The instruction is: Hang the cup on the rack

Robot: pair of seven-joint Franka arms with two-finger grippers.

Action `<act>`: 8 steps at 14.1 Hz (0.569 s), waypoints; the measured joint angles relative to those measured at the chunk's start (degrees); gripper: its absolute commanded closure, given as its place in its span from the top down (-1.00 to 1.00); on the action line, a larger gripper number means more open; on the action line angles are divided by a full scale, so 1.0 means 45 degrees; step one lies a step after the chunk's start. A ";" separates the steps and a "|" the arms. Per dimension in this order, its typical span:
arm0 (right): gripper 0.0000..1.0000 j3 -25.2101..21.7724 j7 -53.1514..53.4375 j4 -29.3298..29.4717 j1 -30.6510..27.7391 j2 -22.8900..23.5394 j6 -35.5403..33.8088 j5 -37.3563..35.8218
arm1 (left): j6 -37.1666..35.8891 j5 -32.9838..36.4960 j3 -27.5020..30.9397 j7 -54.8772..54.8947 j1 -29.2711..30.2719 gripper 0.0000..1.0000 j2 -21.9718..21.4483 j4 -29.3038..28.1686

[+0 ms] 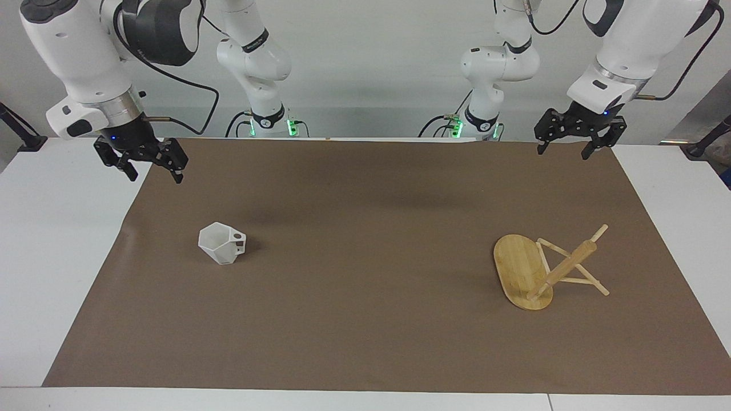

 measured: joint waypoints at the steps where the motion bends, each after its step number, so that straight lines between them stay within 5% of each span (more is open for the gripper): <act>1: 1.00 0.0000 0.0000 -0.0013 0.0000 -0.0002 0.0000 0.0000 | -0.0012 0.0000 0.0009 -0.0004 0.0002 1.00 0.0000 -0.0001; 8: 1.00 -0.0003 0.0000 -0.0114 -0.0011 -0.0040 0.0000 0.0000 | -0.0064 0.0001 0.0049 -0.0055 0.0031 1.00 0.0000 -0.0009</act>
